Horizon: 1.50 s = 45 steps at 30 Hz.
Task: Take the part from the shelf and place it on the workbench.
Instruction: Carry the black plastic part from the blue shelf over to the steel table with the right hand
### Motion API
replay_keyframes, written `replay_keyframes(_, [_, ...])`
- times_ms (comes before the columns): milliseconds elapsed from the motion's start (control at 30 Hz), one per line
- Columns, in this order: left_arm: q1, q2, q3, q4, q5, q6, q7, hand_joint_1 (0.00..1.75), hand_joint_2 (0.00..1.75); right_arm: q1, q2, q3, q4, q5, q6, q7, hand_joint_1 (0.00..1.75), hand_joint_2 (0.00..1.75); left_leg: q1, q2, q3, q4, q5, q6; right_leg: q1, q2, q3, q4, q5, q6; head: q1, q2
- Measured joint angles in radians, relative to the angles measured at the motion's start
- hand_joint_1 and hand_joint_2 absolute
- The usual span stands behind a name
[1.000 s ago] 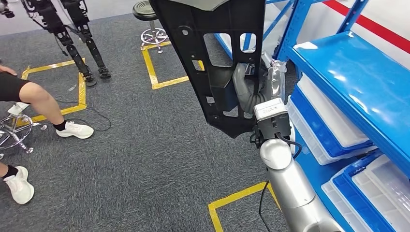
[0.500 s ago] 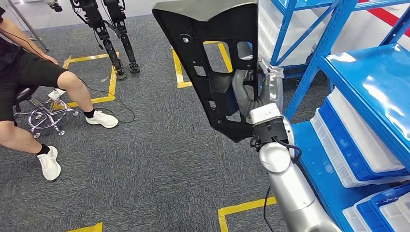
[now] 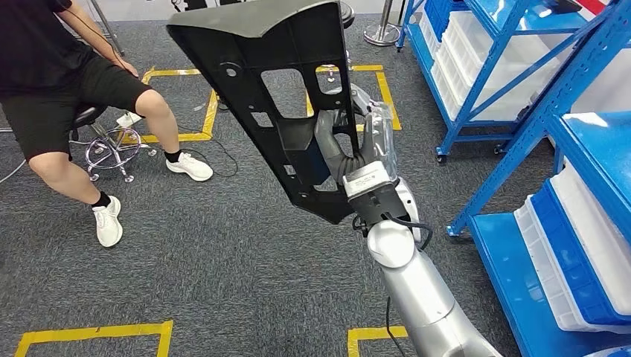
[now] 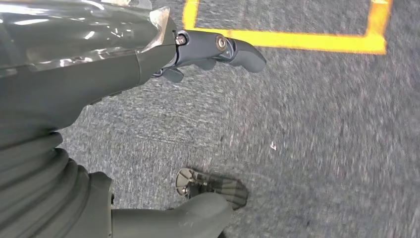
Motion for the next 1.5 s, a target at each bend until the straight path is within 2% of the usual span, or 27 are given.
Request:
replay_keyframes(67, [-0.001, 0.0, 0.002, 0.0, -0.002, -0.001, -0.004, 0.0, 1.75, -0.005, 0.001, 0.002, 0.013, -0.004, 0.0, 0.003, 1.75, 1.75, -0.001, -0.027, 0.001, 0.0, 0.002, 0.004, -0.005, 0.038, -0.064, 0.133, -0.048, -0.005, 0.002, 0.0])
replay_keyframes(100, [-0.001, 0.0, 0.002, 0.0, -0.006, -0.004, -0.008, 0.0, 1.75, -0.003, 0.0, 0.002, 0.019, -0.006, -0.001, 0.005, 1.75, 1.75, -0.001, -0.041, 0.0, 0.001, 0.002, 0.003, -0.007, 0.044, -0.09, 0.177, -0.059, -0.003, 0.004, 0.0])
replay_keyframes(133, [-0.001, 0.0, 0.001, 0.0, -0.012, -0.008, -0.012, 0.0, 1.75, -0.002, -0.002, 0.002, 0.025, -0.007, -0.001, 0.006, 1.75, 1.75, -0.001, -0.056, 0.0, 0.003, 0.001, 0.003, -0.008, 0.047, -0.099, 0.184, -0.054, 0.004, 0.004, 0.0])
replay_keyframes(200, [0.0, 0.0, 0.001, 0.0, -0.028, -0.019, -0.02, 0.0, 1.75, -0.004, -0.007, -0.003, 0.034, -0.009, -0.002, 0.007, 1.75, 1.75, -0.001, -0.084, -0.002, 0.01, -0.002, -0.001, -0.013, 0.056, -0.057, 0.083, -0.001, 0.025, 0.004, 0.0])
replay_keyframes(267, [-0.003, 0.0, -0.001, 0.0, -0.044, -0.029, -0.024, 0.0, 1.75, -0.009, -0.017, -0.01, 0.039, -0.011, -0.004, 0.005, 1.75, 1.75, -0.001, -0.109, -0.005, 0.02, -0.007, -0.01, -0.019, 0.08, -0.001, -0.042, 0.049, 0.031, 0.004, 0.0])
replay_keyframes(333, [-0.006, 0.0, -0.004, 0.0, -0.056, -0.033, -0.026, 0.0, 1.75, -0.01, -0.03, -0.019, 0.042, -0.016, -0.006, 0.001, 1.75, 1.75, 0.0, -0.124, -0.013, 0.025, -0.008, -0.021, -0.016, 0.09, 0.017, -0.081, 0.063, 0.018, 0.003, 0.0])
replay_keyframes(400, [-0.006, 0.001, -0.008, 0.0, -0.063, -0.034, -0.027, 0.0, 1.75, -0.011, -0.04, -0.026, 0.044, -0.02, -0.008, -0.003, 1.75, 1.75, 0.004, -0.132, -0.02, 0.026, -0.008, -0.031, -0.014, 0.077, 0.02, -0.085, 0.068, 0.003, 0.003, 0.0])
replay_keyframes(467, [-0.007, 0.001, -0.013, 0.0, -0.066, -0.035, -0.027, 0.0, 1.75, -0.01, -0.044, -0.031, 0.044, -0.021, -0.009, -0.005, 1.75, 1.75, 0.005, -0.094, -0.038, 0.063, -0.031, -0.04, -0.017, 0.062, 0.023, -0.089, 0.072, -0.011, 0.0, 0.0])
replay_keyframes(533, [-0.013, 0.0, -0.018, 0.0, -0.067, -0.035, -0.026, 0.0, 1.75, -0.009, -0.049, -0.034, 0.044, -0.022, -0.01, -0.008, 1.75, 1.75, 0.005, -0.032, -0.092, 0.176, -0.091, -0.047, -0.014, 0.044, 0.025, -0.091, 0.07, -0.02, -0.004, 0.0])
replay_keyframes(600, [-0.017, 0.0, -0.019, 0.0, -0.068, -0.035, -0.026, 0.0, 1.75, -0.006, -0.054, -0.035, 0.046, -0.022, -0.01, -0.009, 1.75, 1.75, 0.008, -0.007, -0.158, 0.301, -0.138, -0.052, -0.008, 0.022, 0.025, -0.091, 0.067, -0.025, -0.006, 0.0])
replay_keyframes(633, [-0.017, 0.0, -0.019, 0.0, -0.069, -0.035, -0.026, 0.0, 1.75, -0.004, -0.057, -0.035, 0.047, -0.022, -0.01, -0.009, 1.75, 1.75, 0.009, -0.004, -0.171, 0.323, -0.138, -0.053, -0.006, 0.011, 0.026, -0.091, 0.066, -0.026, -0.006, 0.0])
replay_keyframes(700, [-0.017, 0.0, -0.02, 0.0, -0.07, -0.036, -0.026, 0.0, 1.75, -0.002, -0.06, -0.035, 0.048, -0.022, -0.01, -0.01, 1.75, 1.75, 0.008, 0.006, -0.133, 0.246, -0.088, -0.047, -0.003, -0.01, 0.028, -0.091, 0.063, -0.027, -0.006, 0.0])
replay_keyframes(767, [-0.02, 0.0, -0.02, 0.0, -0.071, -0.036, -0.026, 0.0, 1.75, -0.002, -0.061, -0.036, 0.048, -0.023, -0.01, -0.011, 1.75, 1.75, -0.002, 0.045, -0.057, 0.106, -0.033, -0.034, 0.003, -0.028, 0.031, -0.09, 0.058, -0.024, -0.006, 0.0])
replay_keyframes(833, [-0.023, 0.0, -0.02, 0.0, -0.071, -0.035, -0.025, 0.0, 1.75, -0.001, -0.063, -0.037, 0.048, -0.024, -0.01, -0.013, 1.75, 1.75, -0.012, 0.066, -0.024, 0.042, -0.019, -0.022, 0.01, -0.045, 0.033, -0.09, 0.053, -0.018, -0.005, 0.0])
replay_keyframes(900, [-0.022, 0.0, -0.02, 0.0, -0.072, -0.034, -0.024, 0.0, 1.75, -0.001, -0.065, -0.038, 0.048, -0.027, -0.006, -0.014, 1.75, 1.75, -0.015, 0.045, -0.024, 0.034, -0.017, -0.014, 0.013, -0.062, 0.036, -0.091, 0.049, -0.01, -0.005, 0.0])
replay_keyframes(933, [-0.02, 0.0, -0.02, 0.0, -0.071, -0.034, -0.023, 0.0, 1.75, -0.001, -0.066, -0.037, 0.047, -0.029, -0.004, -0.014, 1.75, 1.75, -0.013, 0.034, -0.02, 0.029, -0.014, -0.01, 0.012, -0.056, 0.034, -0.085, 0.045, -0.006, -0.004, 0.0])
replay_keyframes(1000, [-0.019, 0.0, -0.02, 0.0, -0.07, -0.033, -0.023, 0.0, 1.75, -0.005, -0.068, -0.038, 0.044, -0.035, 0.001, -0.014, 1.75, 1.75, -0.006, 0.013, -0.01, 0.016, -0.005, 0.002, 0.008, -0.01, 0.008, -0.025, 0.015, -0.005, -0.002, 0.0])
replay_keyframes(1067, [-0.02, 0.0, -0.02, 0.0, -0.066, -0.032, -0.023, 0.0, 1.75, -0.005, -0.074, -0.039, 0.044, -0.042, 0.006, -0.015, 1.75, 1.75, -0.003, -0.011, -0.008, 0.013, -0.003, 0.007, 0.0, 0.035, -0.055, 0.104, -0.035, -0.009, 0.002, 0.0])
replay_keyframes(1133, [-0.019, 0.0, -0.019, 0.0, -0.063, -0.032, -0.025, 0.0, 1.75, -0.002, -0.08, -0.039, 0.044, -0.048, 0.015, -0.015, 1.75, 1.75, -0.002, -0.04, -0.008, 0.014, -0.003, 0.007, -0.008, 0.045, -0.109, 0.199, -0.059, -0.002, 0.004, 0.0])
replay_keyframes(1167, [-0.016, 0.0, -0.019, 0.0, -0.062, -0.032, -0.027, 0.0, 1.75, -0.002, -0.082, -0.039, 0.044, -0.051, 0.018, -0.015, 1.75, 1.75, -0.001, -0.055, -0.008, 0.015, -0.003, 0.006, -0.012, 0.047, -0.113, 0.197, -0.05, 0.007, 0.005, 0.0])
replay_keyframes(1200, [-0.014, -0.001, -0.019, 0.0, -0.061, -0.032, -0.028, 0.0, 1.75, -0.003, -0.083, -0.039, 0.044, -0.053, 0.02, -0.015, 1.75, 1.75, 0.0, -0.069, -0.007, 0.017, -0.004, 0.004, -0.017, 0.05, -0.095, 0.152, -0.026, 0.02, 0.005, 0.0])
replay_keyframes(1267, [-0.011, -0.001, -0.019, 0.0, -0.061, -0.032, -0.031, 0.0, 1.75, -0.007, -0.085, -0.039, 0.043, -0.058, 0.021, -0.015, 1.75, 1.75, 0.003, -0.096, -0.01, 0.027, -0.01, -0.006, -0.029, 0.08, -0.034, 0.015, 0.032, 0.042, 0.006, 0.0])
replay_keyframes(1300, [-0.01, -0.001, -0.019, 0.0, -0.061, -0.032, -0.032, 0.0, 1.75, -0.008, -0.086, -0.039, 0.043, -0.059, 0.022, -0.015, 1.75, 1.75, 0.004, -0.108, -0.014, 0.034, -0.013, -0.013, -0.032, 0.093, -0.01, -0.036, 0.051, 0.043, 0.006, 0.0])
replay_keyframes(1333, [-0.008, 0.0, -0.019, 0.0, -0.061, -0.032, -0.033, 0.0, 1.75, -0.009, -0.087, -0.039, 0.042, -0.06, 0.022, -0.015, 1.75, 1.75, 0.005, -0.118, -0.02, 0.039, -0.015, -0.021, -0.032, 0.102, 0.001, -0.06, 0.06, 0.039, 0.007, 0.0])
replay_keyframes(1400, [-0.002, 0.0, -0.019, 0.0, -0.061, -0.032, -0.034, 0.0, 1.75, -0.009, -0.09, -0.038, 0.038, -0.062, 0.022, -0.014, 1.75, 1.75, 0.009, -0.134, -0.028, 0.039, -0.014, -0.035, -0.028, 0.09, 0.005, -0.066, 0.064, 0.02, 0.007, 0.0])
replay_keyframes(1433, [0.002, -0.001, -0.019, 0.0, -0.061, -0.032, -0.035, 0.0, 1.75, -0.009, -0.091, -0.038, 0.035, -0.063, 0.023, -0.014, 1.75, 1.75, 0.011, -0.129, -0.03, 0.041, -0.015, -0.04, -0.028, 0.082, 0.007, -0.068, 0.066, 0.013, 0.007, 0.0])
replay_keyframes(1500, [0.005, -0.001, -0.019, 0.0, -0.062, -0.032, -0.035, 0.0, 1.75, -0.008, -0.091, -0.039, 0.028, -0.064, 0.023, -0.013, 1.75, 1.75, 0.011, -0.083, -0.051, 0.086, -0.044, -0.048, -0.029, 0.063, 0.011, -0.072, 0.068, -0.002, 0.002, 0.0])
